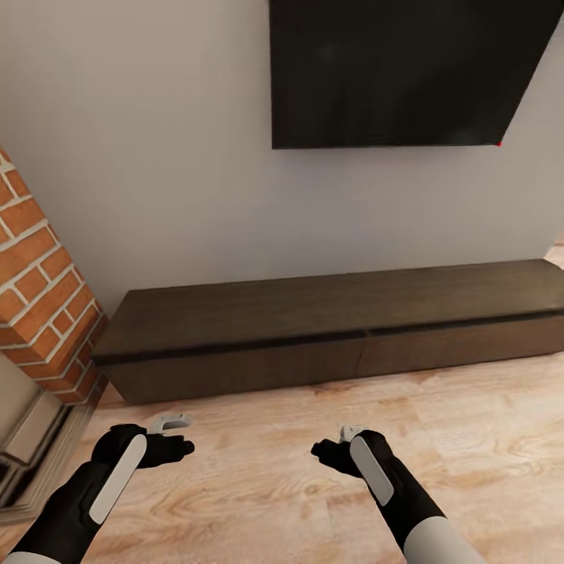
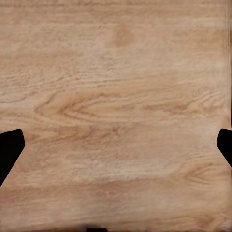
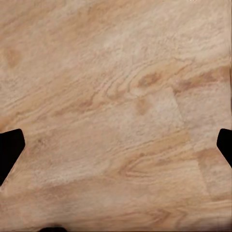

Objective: Place each of the two pumpkins and all three candles from the living room inside a cabinet in the living room (use any cabinet), then make sure every cabinet is closed, and position the cauldron so it is next to a table in the living room.

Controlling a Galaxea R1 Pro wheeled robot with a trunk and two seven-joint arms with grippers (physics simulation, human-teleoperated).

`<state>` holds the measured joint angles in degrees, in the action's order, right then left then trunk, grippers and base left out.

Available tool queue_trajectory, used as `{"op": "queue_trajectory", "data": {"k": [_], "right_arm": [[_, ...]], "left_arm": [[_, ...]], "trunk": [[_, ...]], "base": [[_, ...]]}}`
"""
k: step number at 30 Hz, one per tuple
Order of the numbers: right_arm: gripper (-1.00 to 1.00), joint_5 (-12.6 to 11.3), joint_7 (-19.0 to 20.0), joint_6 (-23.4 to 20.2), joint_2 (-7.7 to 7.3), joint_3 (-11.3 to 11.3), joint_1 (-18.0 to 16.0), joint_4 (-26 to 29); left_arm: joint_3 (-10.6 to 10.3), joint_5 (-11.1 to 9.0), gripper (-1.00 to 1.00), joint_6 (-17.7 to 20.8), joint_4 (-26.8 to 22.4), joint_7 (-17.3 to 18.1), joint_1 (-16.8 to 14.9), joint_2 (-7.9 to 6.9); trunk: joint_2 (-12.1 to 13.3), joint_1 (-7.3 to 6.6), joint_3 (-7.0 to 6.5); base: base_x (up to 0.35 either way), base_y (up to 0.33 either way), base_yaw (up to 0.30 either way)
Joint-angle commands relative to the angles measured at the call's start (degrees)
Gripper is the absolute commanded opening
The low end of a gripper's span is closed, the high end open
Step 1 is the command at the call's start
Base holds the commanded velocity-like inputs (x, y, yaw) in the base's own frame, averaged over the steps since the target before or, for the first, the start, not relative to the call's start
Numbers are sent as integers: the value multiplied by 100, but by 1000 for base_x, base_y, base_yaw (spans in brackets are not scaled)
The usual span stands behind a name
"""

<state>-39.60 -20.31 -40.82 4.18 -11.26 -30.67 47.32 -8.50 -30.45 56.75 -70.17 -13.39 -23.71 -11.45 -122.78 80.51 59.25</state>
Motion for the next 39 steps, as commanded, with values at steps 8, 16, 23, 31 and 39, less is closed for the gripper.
{"op": "queue_trajectory", "data": {"k": [8,16,23,31,39], "right_arm": [[100,-166,-115,417,-10,60,14,-51],[100,-205,-84,667,-14,243,88,-81],[100,-213,-48,680,-14,256,114,-91],[100,-215,-51,681,-14,256,132,-91],[100,-215,-52,681,-14,256,133,-91]], "left_arm": [[-43,-50,100,12,-1,-59,-2,-2],[-121,-40,100,12,10,-59,-2,2],[-150,-40,100,12,-6,-59,-2,2],[-166,-33,100,12,-14,-59,-2,2],[-354,-53,100,12,-55,-59,-2,2]], "trunk": [[320,-179,-113],[641,-355,-218],[922,-509,-308],[1242,-685,-410],[1563,-860,-511]], "base": [[-86,24,-256],[-3,1,-251],[0,0,-249],[0,0,-247],[0,0,-246]]}}
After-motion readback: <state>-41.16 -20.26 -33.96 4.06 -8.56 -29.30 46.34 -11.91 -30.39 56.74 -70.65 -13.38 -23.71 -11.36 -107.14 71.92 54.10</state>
